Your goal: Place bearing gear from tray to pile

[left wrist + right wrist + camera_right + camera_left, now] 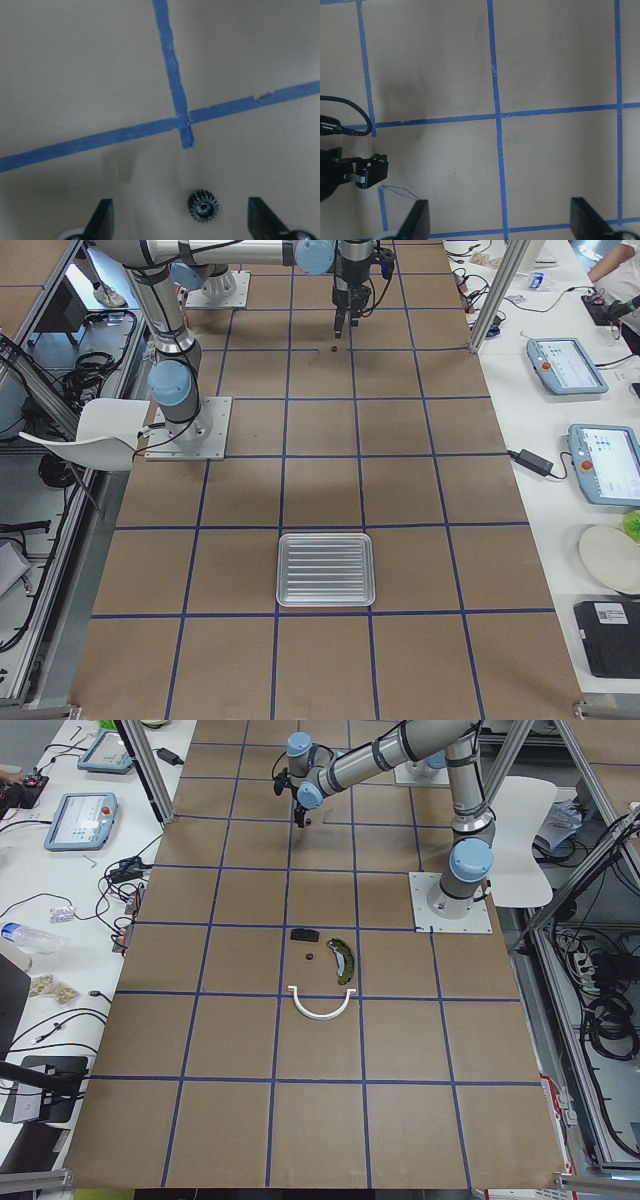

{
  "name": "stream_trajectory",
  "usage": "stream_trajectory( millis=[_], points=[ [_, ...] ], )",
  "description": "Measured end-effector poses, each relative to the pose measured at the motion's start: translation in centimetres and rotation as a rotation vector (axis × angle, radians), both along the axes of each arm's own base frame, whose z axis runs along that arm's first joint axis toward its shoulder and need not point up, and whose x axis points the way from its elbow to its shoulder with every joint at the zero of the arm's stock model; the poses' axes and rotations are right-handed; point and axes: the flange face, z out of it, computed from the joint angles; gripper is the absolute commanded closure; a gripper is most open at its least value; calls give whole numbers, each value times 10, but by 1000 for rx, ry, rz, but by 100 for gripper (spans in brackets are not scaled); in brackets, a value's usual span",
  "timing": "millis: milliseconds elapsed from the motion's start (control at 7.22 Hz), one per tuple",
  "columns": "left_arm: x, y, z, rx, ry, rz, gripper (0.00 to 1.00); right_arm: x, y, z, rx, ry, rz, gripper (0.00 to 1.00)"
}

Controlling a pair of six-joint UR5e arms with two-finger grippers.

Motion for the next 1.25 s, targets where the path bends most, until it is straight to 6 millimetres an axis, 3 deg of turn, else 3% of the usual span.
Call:
stream_trajectory(
  millis=[138, 554, 692, 831, 969, 1246],
  points=[
    [-3, 2, -4, 2, -2, -6, 21, 0, 0, 0, 0, -2, -2, 0],
    [-6, 2, -13, 13, -9, -10, 34, 1, 0, 0, 0, -5, -1, 0],
    [-6, 2, -15, 15, -13, -11, 58, 1, 0, -1, 1, -6, -1, 0],
    [-6, 2, -16, 15, -15, -12, 89, 1, 0, -1, 2, -6, -1, 0],
    [-6, 1, -15, 13, -15, -14, 100, 1, 0, -1, 3, -7, -1, 0],
    [-6, 0, -13, 8, -14, -20, 100, 1, 0, -1, 2, -7, -1, 0]
  ],
)
